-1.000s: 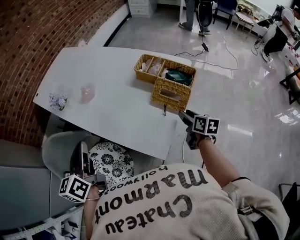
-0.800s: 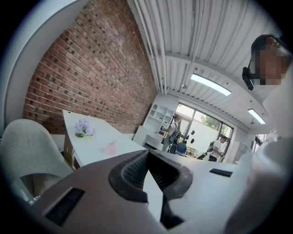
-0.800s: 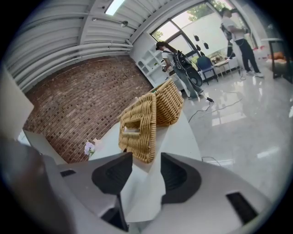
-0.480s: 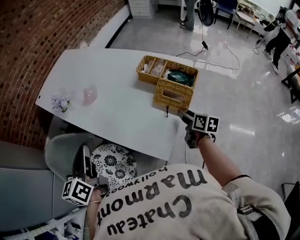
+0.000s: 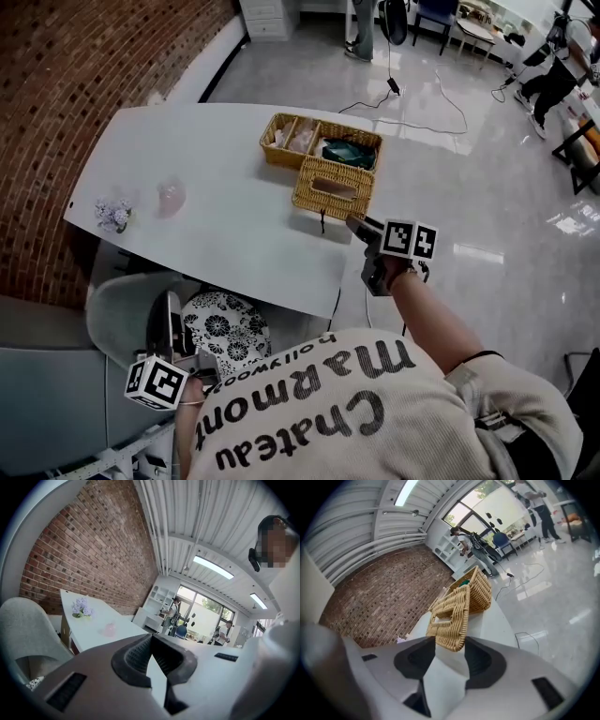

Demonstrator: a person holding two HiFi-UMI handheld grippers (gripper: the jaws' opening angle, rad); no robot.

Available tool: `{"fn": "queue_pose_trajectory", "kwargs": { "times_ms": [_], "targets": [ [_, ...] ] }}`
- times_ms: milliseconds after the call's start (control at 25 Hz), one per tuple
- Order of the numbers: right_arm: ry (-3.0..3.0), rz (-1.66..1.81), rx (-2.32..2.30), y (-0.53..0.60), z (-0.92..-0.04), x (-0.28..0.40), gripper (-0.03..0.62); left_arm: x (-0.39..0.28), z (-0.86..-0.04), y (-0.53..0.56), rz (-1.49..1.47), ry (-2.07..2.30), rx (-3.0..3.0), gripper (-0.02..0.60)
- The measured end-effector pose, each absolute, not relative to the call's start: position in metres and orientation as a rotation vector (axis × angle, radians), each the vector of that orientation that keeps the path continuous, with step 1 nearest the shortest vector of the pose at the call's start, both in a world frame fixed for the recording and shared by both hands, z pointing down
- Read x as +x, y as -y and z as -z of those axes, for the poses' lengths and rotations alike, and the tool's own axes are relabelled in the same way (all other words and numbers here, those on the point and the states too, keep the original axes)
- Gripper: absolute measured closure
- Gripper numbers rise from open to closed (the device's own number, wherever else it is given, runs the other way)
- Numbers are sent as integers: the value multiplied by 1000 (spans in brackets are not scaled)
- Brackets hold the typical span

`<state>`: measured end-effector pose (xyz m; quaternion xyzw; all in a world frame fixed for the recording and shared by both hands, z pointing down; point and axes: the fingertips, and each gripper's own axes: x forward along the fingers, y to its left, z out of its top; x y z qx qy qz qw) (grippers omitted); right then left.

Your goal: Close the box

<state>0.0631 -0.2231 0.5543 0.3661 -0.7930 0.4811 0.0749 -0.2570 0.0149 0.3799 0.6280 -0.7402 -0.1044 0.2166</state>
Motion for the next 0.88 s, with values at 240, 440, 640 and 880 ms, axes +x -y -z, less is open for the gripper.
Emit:
{"fn": "queue_pose_trajectory", "kwargs": {
  "times_ms": [240, 440, 640, 880],
  "targets": [
    [2361, -1576, 1148, 220, -535, 61, 385, -254, -378, -14, 304, 2036, 1767, 580],
    [2349, -1720, 1209, 224, -518, 61, 379, -250, -377, -16, 314, 2027, 1773, 580],
    [2370, -1738, 1271, 227, -504, 62, 370, -251, -375, -16, 318, 2023, 1789, 580],
    [2390, -1663, 1432, 240, -486, 68, 376, -256, -371, 3, 330, 1990, 1834, 580]
  ]
}}
